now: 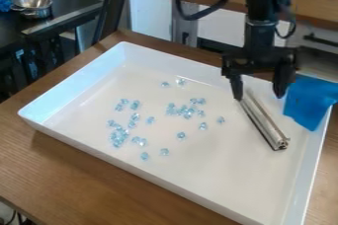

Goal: Sweep into pile

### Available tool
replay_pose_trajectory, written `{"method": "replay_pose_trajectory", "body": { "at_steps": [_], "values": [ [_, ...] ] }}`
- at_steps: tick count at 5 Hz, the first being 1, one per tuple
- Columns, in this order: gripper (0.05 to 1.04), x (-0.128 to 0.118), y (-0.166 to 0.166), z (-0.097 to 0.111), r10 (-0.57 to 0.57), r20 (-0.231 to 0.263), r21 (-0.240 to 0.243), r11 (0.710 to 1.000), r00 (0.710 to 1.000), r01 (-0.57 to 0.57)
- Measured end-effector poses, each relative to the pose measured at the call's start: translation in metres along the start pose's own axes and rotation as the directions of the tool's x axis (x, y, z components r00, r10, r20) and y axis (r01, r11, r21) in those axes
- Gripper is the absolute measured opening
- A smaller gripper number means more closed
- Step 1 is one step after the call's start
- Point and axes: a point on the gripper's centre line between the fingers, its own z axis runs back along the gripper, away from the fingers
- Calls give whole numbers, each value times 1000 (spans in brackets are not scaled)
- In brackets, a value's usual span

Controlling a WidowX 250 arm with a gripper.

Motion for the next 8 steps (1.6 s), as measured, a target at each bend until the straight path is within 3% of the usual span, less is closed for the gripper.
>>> {"method": "replay_pose_trajectory", "body": {
  "at_steps": [1, 3, 5, 7, 8],
  "values": [
    [997, 1, -3, -11, -11, 11, 20, 1000, 1000, 10],
    [997, -3, -7, -24, 2, 35, 5, 1000, 999, -2],
    [952, -7, -12, -27, -7, 48, 15, 1000, 999, 7],
    [408, 0, -4, -42, 43, -10, 37, 998, 999, -42],
    [386, 5, 1, -43, 71, -23, 40, 997, 997, -70]
  ]
}}
